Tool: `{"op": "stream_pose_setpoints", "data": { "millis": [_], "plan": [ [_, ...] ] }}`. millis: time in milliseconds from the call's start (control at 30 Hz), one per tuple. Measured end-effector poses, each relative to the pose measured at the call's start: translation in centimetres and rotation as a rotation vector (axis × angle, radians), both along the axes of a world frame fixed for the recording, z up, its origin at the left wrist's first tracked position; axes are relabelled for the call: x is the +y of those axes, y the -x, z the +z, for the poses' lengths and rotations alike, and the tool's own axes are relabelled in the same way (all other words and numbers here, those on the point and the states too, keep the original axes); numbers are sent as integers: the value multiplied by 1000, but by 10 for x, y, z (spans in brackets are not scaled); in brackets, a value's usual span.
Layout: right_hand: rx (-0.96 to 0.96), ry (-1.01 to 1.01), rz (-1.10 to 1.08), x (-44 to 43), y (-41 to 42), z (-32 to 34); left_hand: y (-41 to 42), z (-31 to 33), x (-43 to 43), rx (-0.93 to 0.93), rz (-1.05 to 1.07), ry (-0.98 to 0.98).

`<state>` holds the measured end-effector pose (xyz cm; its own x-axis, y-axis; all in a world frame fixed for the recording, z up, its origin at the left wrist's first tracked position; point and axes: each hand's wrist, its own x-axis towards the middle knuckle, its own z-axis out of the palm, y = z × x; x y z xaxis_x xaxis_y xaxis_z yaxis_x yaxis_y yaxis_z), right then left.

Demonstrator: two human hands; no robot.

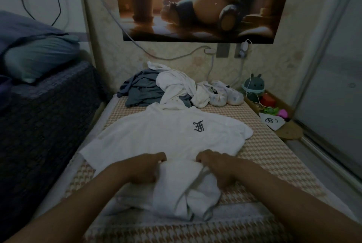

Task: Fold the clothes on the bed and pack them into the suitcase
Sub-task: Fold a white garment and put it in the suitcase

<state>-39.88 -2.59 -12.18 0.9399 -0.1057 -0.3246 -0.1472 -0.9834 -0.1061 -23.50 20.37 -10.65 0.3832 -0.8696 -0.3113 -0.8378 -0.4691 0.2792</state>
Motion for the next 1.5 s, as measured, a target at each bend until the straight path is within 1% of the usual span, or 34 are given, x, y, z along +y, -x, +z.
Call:
{"op": "stream_pose_setpoints", "data": {
  "millis": [100, 167, 200, 233, 267, 300, 333, 367, 400, 433, 467, 533, 567, 600, 633, 667, 700, 733, 833, 933, 967, 1033, 1100, 1133, 1167, 1233, 1267, 1300, 1333, 1367, 1400, 1433, 1467, 1500],
  "plan": [
    [-226, 48, 32, -9, -4, 4, -21, 15, 8, 105, 90, 242],
    [-328, 39, -19, -15, -11, 5, -36, 15, 12, 76, 213, 480],
    [-402, 43, -57, -17, -14, 4, -41, 11, 12, 6, 285, 577],
    [-510, 82, -86, -20, -17, 4, -45, 3, 11, -125, 334, 633],
    [-631, 160, -102, -25, -21, 2, -47, -5, 10, -325, 347, 648],
    [-693, 255, -103, -30, -24, 2, -48, -12, 8, -520, 345, 637],
    [-723, 331, -128, -33, -26, -1, -47, -15, 6, -630, 337, 667],
    [-717, 321, -162, -35, -28, -2, -42, -12, 3, -622, 318, 703],
    [-707, 267, -182, -33, -30, -1, -36, -7, -1, -545, 270, 737],
    [-660, 177, -186, -29, -31, 0, -30, -1, -4, -418, 196, 741],
    [-571, 64, -175, -22, -30, 2, -25, 3, -5, -259, 116, 695],
    [-374, -135, -86, -6, -29, 5, -15, 5, -4, -5, -10, 427],
    [-248, -190, -20, 3, -28, 6, -10, 1, 0, 53, -41, 258],
    [-96, -165, 30, 9, -27, 2, -6, -6, 4, 36, -65, 91],
    [1, -79, 46, 12, -27, -5, -6, -15, 8, -43, -92, -25],
    [-3, 17, 43, 15, -28, -13, -8, -24, 9, -149, -118, -72],
    [-88, 85, 40, 16, -30, -19, -9, -31, 10, -234, -125, -50],
    [-195, 121, 51, 17, -33, -22, -14, -38, 10, -264, -111, 17],
    [-442, 67, 58, 16, -45, -16, -30, -47, 9, -107, -64, 361],
    [-541, -107, -78, 7, -41, 1, -34, -39, 15, 81, 19, 651],
    [-578, -157, -139, 1, -38, 6, -34, -33, 16, 82, 45, 707],
    [-669, -177, -211, -15, -31, 14, -41, -19, 20, 39, 158, 764],
    [-674, -242, -276, -30, -22, 25, -48, 4, 27, 71, 271, 803],
    [-591, -260, -285, -35, -17, 32, -49, 16, 31, 139, 306, 774],
    [-432, -244, -282, -36, -10, 38, -46, 28, 34, 248, 346, 658],
    [22, -291, -319, -30, 6, 47, -33, 44, 40, 489, 432, 239],
    [218, -391, -370, -27, 15, 48, -24, 50, 43, 581, 461, 6],
    [364, -515, -417, -23, 22, 49, -15, 53, 45, 665, 446, -185],
    [440, -632, -436, -22, 27, 50, -10, 52, 44, 706, 400, -314],
    [430, -733, -444, -24, 29, 51, -6, 51, 39, 693, 352, -361],
    [335, -805, -466, -27, 28, 52, -2, 52, 31, 626, 318, -326],
    [157, -814, -512, -30, 27, 55, 0, 51, 23, 530, 291, -227],
    [-61, -744, -568, -36, 24, 55, 4, 50, 13, 436, 257, -91],
    [-264, -617, -612, -44, 21, 54, 6, 49, 2, 354, 226, 43]
  ]
}}
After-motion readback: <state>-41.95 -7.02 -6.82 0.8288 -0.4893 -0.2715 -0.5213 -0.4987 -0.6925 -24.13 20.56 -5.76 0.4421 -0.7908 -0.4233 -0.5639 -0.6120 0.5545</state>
